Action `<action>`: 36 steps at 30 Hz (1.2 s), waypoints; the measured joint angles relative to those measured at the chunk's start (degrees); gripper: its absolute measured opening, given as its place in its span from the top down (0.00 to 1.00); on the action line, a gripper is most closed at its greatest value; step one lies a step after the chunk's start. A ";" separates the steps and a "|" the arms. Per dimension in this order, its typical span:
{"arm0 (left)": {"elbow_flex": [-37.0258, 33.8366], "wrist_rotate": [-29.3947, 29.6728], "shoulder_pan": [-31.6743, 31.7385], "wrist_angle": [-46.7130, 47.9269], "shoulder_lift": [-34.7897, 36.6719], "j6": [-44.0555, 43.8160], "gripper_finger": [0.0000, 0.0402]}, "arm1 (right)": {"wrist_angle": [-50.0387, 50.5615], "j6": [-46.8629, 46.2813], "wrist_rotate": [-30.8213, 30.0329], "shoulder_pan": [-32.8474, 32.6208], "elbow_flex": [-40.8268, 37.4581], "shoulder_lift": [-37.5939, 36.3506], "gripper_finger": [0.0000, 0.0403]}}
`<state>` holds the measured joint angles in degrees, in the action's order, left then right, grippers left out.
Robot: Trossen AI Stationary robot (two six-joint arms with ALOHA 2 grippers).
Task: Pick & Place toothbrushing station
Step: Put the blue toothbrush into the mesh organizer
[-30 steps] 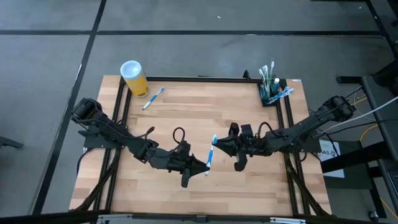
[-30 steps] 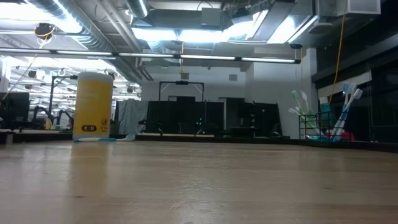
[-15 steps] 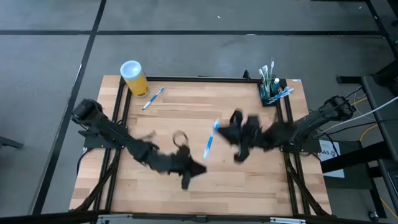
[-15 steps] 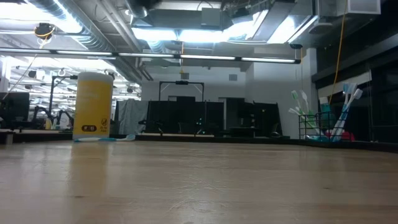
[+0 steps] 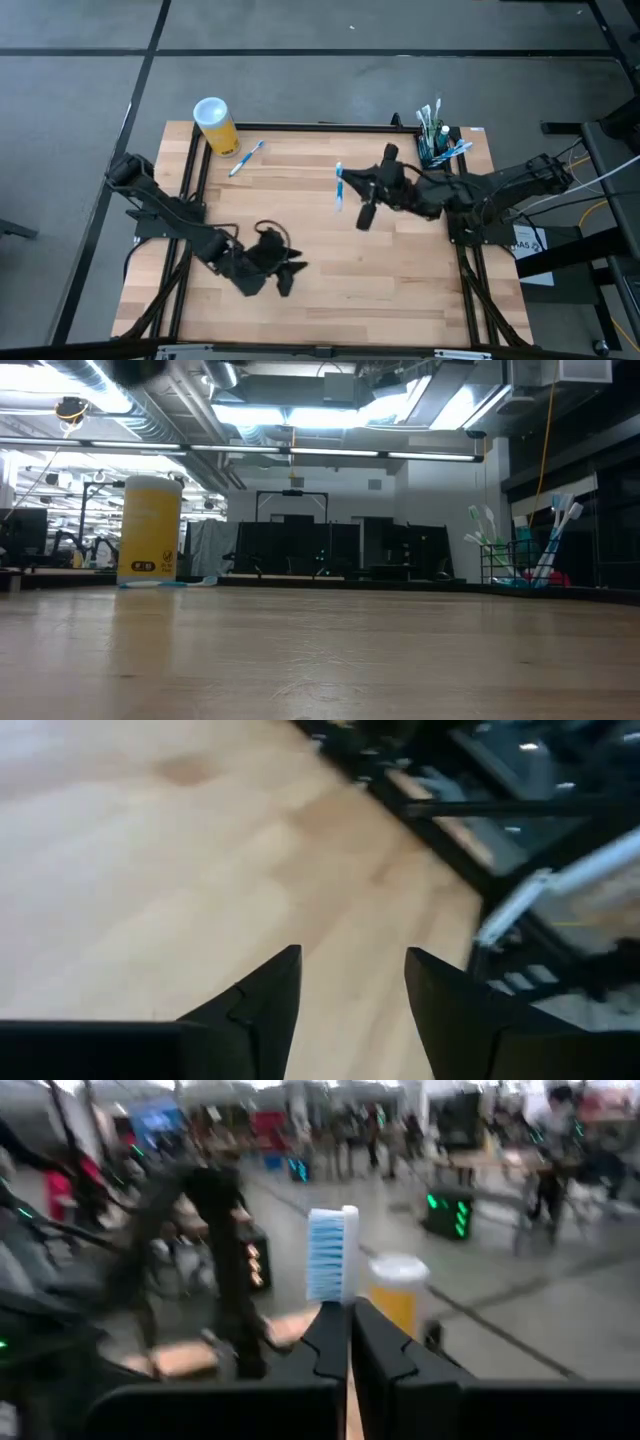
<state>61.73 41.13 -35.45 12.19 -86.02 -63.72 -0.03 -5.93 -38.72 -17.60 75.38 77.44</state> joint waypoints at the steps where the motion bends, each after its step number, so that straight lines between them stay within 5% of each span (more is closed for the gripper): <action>1: -0.08 2.04 -0.81 3.33 1.16 -1.46 0.56 | 2.63 -1.04 0.77 1.61 0.06 -0.21 1.00; 6: 0.14 11.41 -5.61 17.75 8.62 -8.81 0.56 | 14.68 -4.36 9.51 12.27 0.01 0.72 1.00; 11: 0.11 16.47 -10.53 28.05 13.23 -17.74 0.56 | 18.03 -1.73 11.72 22.32 -2.21 0.35 1.00; 16: 0.09 18.35 -14.13 30.04 13.40 -24.28 0.56 | 3.68 -1.12 4.96 29.56 -13.86 -6.86 1.00; 22: 0.09 19.19 -17.14 29.75 13.00 -28.36 0.56 | -20.24 1.89 -5.96 30.27 -33.96 -17.84 1.00; 36: 0.11 16.19 -17.83 30.04 10.15 -33.67 0.66 | -28.51 9.41 -29.52 33.00 -51.54 -27.73 1.00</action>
<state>61.84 57.33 -53.28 42.23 -75.87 -97.38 -28.54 3.48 -68.23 15.39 23.83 49.71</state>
